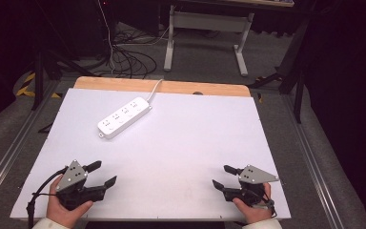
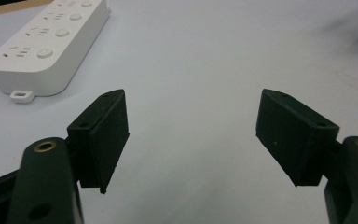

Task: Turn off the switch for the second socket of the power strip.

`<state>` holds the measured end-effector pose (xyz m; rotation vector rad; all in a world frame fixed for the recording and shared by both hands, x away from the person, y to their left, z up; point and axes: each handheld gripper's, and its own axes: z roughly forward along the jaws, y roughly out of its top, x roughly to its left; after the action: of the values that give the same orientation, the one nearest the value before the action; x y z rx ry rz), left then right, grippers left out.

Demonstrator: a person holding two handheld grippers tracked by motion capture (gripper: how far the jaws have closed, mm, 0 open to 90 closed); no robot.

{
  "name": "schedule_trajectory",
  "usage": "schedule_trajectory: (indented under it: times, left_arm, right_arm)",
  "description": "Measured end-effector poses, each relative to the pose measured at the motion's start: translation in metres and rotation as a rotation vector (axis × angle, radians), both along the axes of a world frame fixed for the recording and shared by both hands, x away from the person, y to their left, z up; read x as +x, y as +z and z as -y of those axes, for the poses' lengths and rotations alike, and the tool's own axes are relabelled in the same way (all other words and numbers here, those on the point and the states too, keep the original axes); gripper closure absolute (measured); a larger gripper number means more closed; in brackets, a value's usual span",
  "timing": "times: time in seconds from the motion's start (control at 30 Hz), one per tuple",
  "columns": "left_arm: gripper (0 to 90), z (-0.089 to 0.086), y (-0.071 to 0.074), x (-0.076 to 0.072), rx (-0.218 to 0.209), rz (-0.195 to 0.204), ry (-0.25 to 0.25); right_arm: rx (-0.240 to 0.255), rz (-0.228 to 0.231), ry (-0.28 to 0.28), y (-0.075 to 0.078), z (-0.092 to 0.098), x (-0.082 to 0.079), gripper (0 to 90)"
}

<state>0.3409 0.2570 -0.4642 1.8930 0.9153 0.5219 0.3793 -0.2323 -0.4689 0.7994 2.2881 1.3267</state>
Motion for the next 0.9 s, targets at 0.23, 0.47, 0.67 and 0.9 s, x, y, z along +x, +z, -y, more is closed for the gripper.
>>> schedule_trajectory:
  times: [0.23, 0.47, 0.67, 0.9]
  left_arm:
    - [25.8, 0.001, 0.001, 0.001, 0.006, 0.003, -0.004]
    - [25.9, 0.001, 0.002, 0.001, 0.042, 0.007, -0.006]
    - [25.9, 0.001, 0.007, 0.001, 0.036, -0.005, 0.003]
    - [28.0, 0.002, 0.016, 0.004, -0.015, -0.05, -0.023]
  right_arm:
    - [0.002, 0.002, 0.005, 0.0, 0.001, -0.001, 34.0]
    - [0.0, 0.0, 0.009, 0.0, 0.0, 0.0, 34.0]
    - [0.0, 0.0, 0.012, 0.0, 0.0, -0.001, 34.0]
    - [-0.006, 0.0, 0.014, -0.001, -0.001, 0.0, 34.0]
